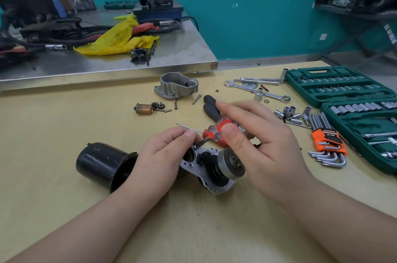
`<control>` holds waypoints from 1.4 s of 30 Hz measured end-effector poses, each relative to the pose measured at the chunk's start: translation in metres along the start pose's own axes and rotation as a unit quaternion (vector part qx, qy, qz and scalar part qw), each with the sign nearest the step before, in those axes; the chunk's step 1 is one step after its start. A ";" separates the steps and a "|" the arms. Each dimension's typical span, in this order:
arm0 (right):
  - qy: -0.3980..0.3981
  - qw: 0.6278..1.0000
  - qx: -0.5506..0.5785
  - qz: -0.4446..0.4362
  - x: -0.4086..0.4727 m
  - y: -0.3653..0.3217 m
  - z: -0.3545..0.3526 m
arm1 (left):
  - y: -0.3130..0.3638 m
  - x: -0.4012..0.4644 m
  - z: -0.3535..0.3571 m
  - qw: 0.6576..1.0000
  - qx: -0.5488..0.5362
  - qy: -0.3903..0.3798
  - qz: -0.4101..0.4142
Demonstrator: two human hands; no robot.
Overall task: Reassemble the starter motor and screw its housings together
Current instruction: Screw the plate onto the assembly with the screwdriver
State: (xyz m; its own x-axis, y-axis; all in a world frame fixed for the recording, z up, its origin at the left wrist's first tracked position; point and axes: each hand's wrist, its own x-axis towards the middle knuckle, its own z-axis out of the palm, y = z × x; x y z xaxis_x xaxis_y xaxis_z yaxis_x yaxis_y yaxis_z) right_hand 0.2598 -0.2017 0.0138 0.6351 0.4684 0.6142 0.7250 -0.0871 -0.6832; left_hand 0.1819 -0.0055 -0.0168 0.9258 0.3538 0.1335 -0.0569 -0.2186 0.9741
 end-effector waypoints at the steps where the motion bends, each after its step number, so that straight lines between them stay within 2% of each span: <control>1: -0.008 1.000 -0.001 -0.002 -0.001 0.001 -0.001 | 0.000 0.000 0.000 1.000 0.001 -0.002 0.000; 4: -0.021 1.000 0.007 0.002 0.000 0.001 -0.001 | 0.000 0.000 0.001 1.000 -0.006 0.000 -0.003; 8: 0.008 1.000 0.017 0.000 0.001 -0.001 -0.001 | 0.001 0.000 0.001 1.000 -0.005 -0.002 0.003; 14: -0.014 1.000 0.017 -0.010 -0.001 0.003 -0.001 | 0.001 -0.001 0.001 1.000 -0.012 -0.006 0.000; 19: 0.014 1.000 0.023 -0.002 0.000 -0.001 0.000 | 0.000 0.000 0.001 1.000 -0.018 0.001 -0.009; 24: -0.026 1.000 0.003 0.000 -0.001 0.001 -0.001 | 0.001 -0.001 0.000 1.000 -0.003 0.000 -0.006; 29: 0.005 1.000 0.018 0.012 0.000 -0.001 0.001 | 0.003 -0.001 0.002 1.000 -0.016 0.003 -0.010; 34: -0.019 1.000 0.015 0.001 -0.001 0.000 0.000 | 0.003 -0.003 0.002 1.000 -0.014 0.004 -0.008; 39: 0.010 0.999 0.028 0.017 0.000 -0.002 0.000 | 0.005 -0.002 0.002 1.000 -0.013 0.004 -0.005; 42: -0.009 0.999 0.031 0.020 -0.002 -0.002 0.000 | 0.005 -0.003 0.002 1.000 -0.013 0.003 -0.004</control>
State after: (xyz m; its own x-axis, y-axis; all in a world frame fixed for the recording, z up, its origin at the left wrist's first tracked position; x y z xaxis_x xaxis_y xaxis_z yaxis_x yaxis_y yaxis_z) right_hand 0.2566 -0.2021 0.0139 0.6585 0.4805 0.5792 0.6808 -0.0525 -0.7306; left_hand 0.1797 -0.0095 -0.0130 0.9239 0.3613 0.1257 -0.0583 -0.1918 0.9797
